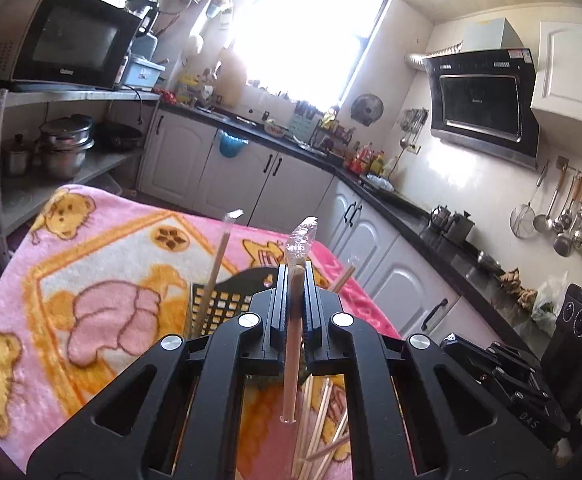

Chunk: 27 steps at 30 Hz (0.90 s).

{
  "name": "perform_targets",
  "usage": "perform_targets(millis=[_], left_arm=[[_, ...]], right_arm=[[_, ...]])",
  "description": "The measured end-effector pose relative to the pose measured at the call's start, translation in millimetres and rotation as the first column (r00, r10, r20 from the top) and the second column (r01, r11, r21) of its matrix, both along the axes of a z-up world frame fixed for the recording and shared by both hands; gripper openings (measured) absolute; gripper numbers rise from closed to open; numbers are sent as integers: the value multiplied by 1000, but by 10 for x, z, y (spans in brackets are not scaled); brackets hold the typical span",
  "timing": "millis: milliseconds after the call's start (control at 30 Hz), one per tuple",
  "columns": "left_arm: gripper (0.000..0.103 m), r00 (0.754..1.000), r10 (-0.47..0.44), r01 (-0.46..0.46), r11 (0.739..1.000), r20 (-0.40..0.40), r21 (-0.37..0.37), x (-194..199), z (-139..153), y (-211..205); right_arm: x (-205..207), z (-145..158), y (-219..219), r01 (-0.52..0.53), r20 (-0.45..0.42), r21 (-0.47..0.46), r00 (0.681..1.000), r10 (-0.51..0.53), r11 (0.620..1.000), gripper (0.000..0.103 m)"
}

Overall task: Organize utensils
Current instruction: 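Lift both held chopsticks and carry them above the green caddy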

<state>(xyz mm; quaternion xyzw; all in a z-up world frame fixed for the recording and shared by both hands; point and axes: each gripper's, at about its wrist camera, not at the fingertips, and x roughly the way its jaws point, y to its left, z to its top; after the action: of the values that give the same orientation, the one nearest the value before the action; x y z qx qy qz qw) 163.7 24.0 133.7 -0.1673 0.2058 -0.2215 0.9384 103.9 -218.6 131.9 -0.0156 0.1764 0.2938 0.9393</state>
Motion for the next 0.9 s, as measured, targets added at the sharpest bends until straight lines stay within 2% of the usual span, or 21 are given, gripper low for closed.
perform_targets(millis=[300,600,900], left_arm=[[3,996,47,-46,999,75,-14,-5,281,141],[3,987,88,-90,996,136,6,37,500,211],[3,979,117,-123,992,169,22,148,647,219]], right_arm=[[39,232,107,-14,72,13,997,13,1000,5],[132,469,141,-3,133,28,991,-1,1000,5],[405,731,136,24,192,66,981,-36,998,5]])
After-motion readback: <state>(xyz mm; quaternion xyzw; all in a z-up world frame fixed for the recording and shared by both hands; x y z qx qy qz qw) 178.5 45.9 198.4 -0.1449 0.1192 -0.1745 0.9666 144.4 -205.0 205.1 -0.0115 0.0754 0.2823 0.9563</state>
